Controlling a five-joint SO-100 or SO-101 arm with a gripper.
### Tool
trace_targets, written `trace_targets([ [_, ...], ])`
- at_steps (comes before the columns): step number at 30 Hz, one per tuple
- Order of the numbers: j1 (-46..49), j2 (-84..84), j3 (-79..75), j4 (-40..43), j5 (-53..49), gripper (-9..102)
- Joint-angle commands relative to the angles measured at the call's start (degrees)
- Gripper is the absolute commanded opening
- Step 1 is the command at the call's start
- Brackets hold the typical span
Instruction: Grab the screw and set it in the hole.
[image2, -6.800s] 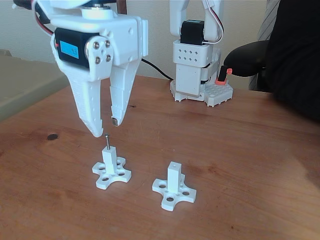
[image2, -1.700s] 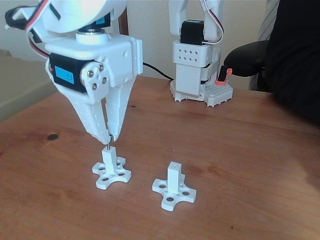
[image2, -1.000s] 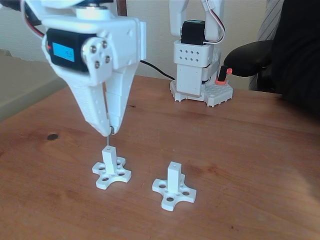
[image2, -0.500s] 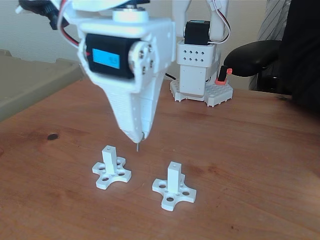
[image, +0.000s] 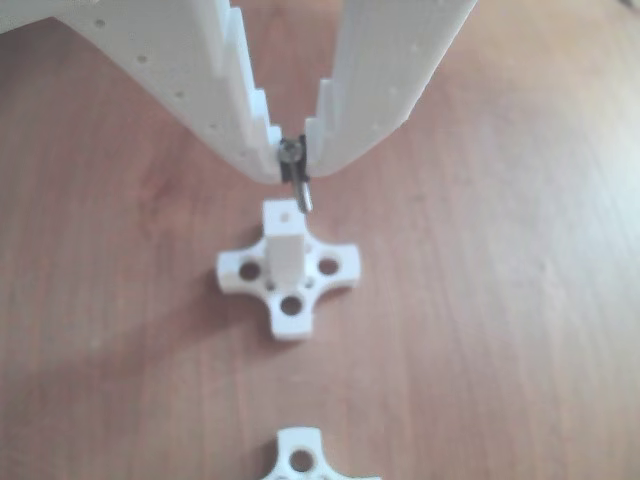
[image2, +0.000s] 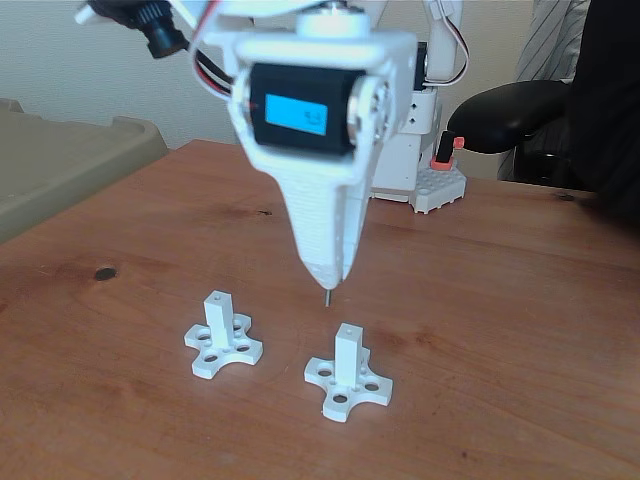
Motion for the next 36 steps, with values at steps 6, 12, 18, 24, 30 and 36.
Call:
trace_targets([
  [6, -2.0, 6.9, 1.5, -1.1, 0.7, -4],
  [12, -2.5, 6.3, 3.0, -2.7, 1.0, -4],
  [18, -2.0, 5.3, 3.2, -3.3, 0.9, -4],
  [24, -1.9, 4.7, 3.5, -3.6, 0.8, -4],
  [30, -1.9, 4.2, 4.4, -4.4, 0.8, -4],
  [36, -1.9, 3.9, 4.7, -5.1, 0.8, -4],
])
